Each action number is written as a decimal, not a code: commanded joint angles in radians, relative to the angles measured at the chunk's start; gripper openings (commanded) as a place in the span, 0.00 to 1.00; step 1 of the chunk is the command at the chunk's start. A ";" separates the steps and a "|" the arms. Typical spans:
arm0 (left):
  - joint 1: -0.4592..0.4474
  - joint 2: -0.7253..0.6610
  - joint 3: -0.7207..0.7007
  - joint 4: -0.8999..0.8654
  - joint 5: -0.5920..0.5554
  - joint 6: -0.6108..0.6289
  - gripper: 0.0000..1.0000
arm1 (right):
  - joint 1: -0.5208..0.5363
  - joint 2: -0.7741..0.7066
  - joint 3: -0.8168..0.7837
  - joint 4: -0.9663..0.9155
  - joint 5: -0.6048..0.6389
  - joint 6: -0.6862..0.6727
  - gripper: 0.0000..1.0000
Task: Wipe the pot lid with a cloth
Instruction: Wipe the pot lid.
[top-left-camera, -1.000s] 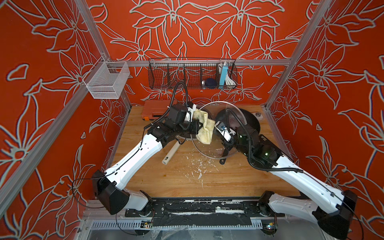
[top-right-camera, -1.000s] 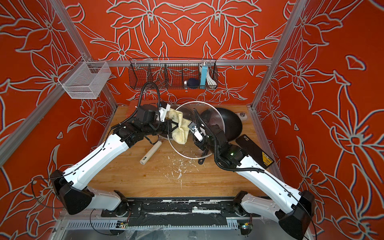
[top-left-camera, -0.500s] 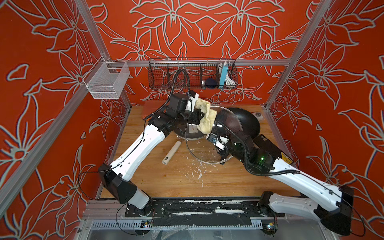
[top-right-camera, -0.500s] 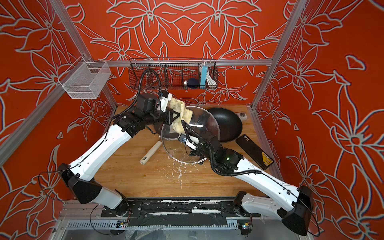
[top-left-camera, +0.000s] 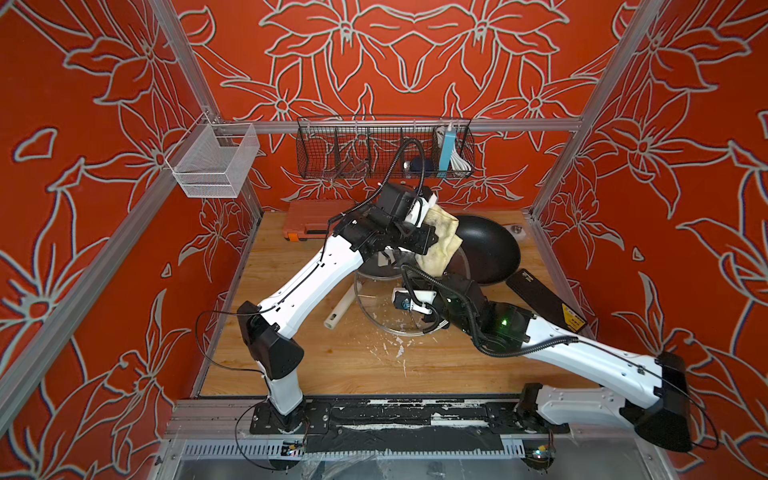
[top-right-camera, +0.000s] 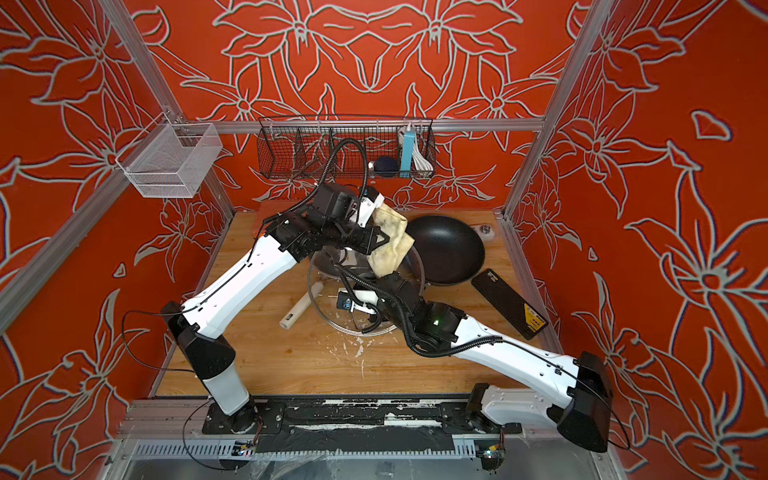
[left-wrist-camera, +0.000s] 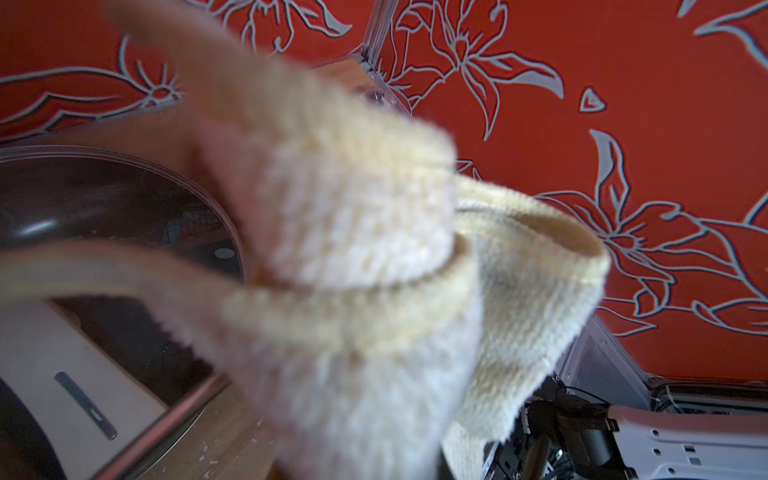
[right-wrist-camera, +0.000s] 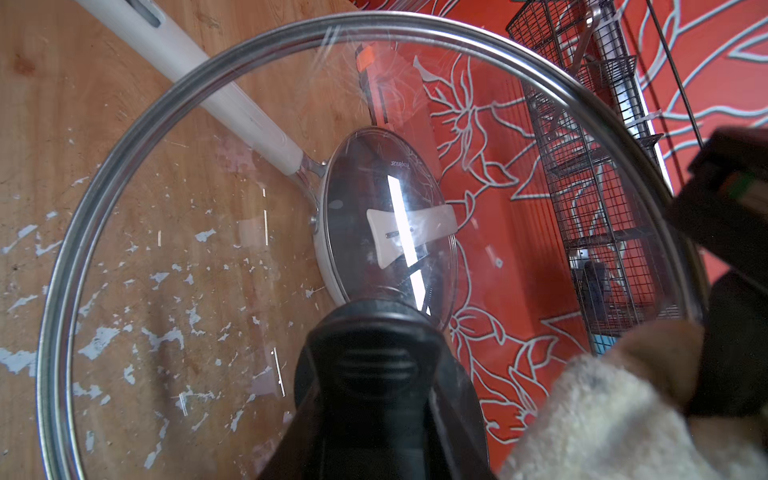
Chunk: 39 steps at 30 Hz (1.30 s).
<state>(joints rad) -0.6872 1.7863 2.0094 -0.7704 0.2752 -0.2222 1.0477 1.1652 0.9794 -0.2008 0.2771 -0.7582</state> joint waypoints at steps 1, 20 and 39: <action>-0.012 0.039 0.049 -0.077 -0.010 0.020 0.00 | 0.006 -0.034 0.056 0.212 0.056 -0.051 0.00; 0.091 -0.231 -0.187 0.075 -0.149 -0.044 0.00 | -0.111 -0.136 0.011 0.245 0.022 0.191 0.00; 0.052 -0.449 -0.481 0.157 -0.157 0.061 0.00 | -0.269 -0.165 0.095 0.222 -0.100 0.535 0.00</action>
<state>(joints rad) -0.6121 1.3613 1.5608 -0.6765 0.1173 -0.1978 0.7883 1.0382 0.9764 -0.1425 0.1963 -0.2836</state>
